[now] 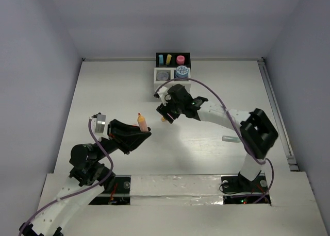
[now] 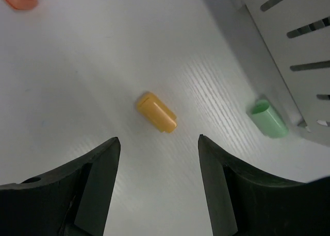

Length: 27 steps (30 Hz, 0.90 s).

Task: Sort the stationery into containers
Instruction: Close the pen cap on the pen.

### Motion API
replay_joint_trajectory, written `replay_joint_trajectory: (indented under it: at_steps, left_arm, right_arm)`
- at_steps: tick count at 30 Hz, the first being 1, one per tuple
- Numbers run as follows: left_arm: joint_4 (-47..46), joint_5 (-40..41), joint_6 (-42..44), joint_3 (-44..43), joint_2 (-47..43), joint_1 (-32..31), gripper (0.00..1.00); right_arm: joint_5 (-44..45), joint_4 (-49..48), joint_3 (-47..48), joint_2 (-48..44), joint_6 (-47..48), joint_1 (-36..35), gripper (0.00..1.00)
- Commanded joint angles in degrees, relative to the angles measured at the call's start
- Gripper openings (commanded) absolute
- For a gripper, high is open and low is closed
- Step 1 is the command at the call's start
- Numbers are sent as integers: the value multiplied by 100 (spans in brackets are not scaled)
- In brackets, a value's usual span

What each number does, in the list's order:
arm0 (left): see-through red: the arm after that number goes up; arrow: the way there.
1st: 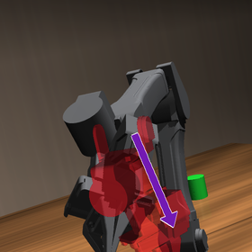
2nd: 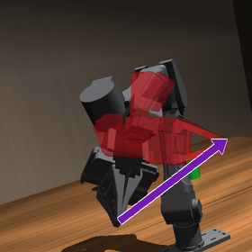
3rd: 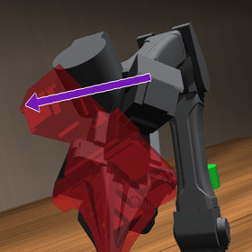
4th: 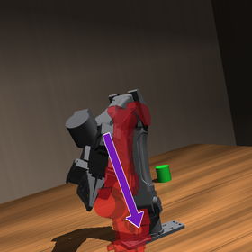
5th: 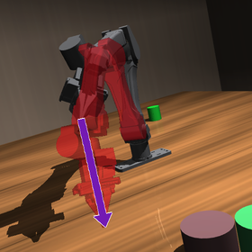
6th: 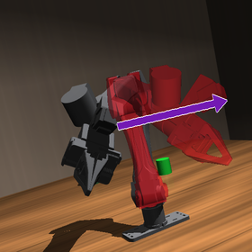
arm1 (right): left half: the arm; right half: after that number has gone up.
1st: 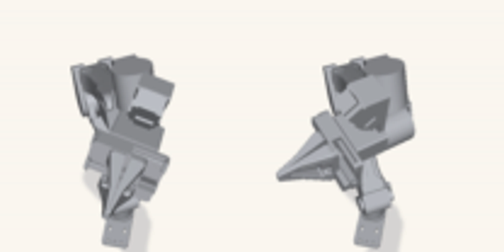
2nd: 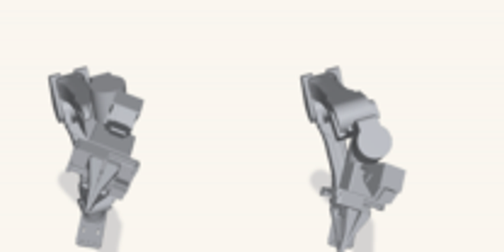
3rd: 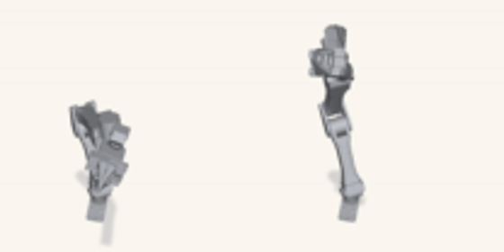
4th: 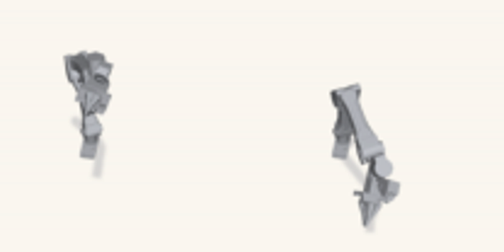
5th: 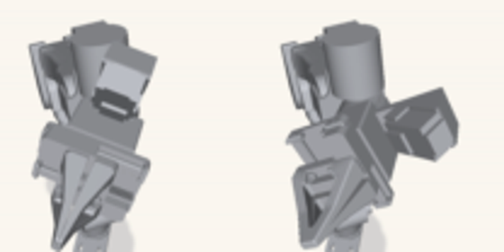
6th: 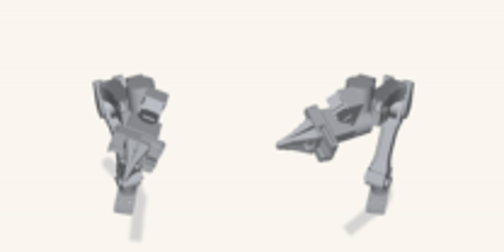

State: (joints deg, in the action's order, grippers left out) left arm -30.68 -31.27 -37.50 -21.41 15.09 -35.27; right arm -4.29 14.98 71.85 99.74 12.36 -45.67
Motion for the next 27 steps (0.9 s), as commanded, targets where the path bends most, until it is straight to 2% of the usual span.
replay_joint_trajectory:
  at_steps: [1,9,14,27]
  left_arm:
    - [430,-47,295,-363,-68,-24,0]
    - [686,15,515,-540,38,-24,0]
    - [791,94,541,-557,-33,-24,0]
    - [721,103,515,-505,46,-24,0]
  right_arm:
    - [376,751,671,623,715,32,68]
    - [307,1963,1980,1704,1479,32,69]
    - [43,2613,2728,2215,1611,32,70]
    - [-493,2536,2948,2655,1691,32,68]
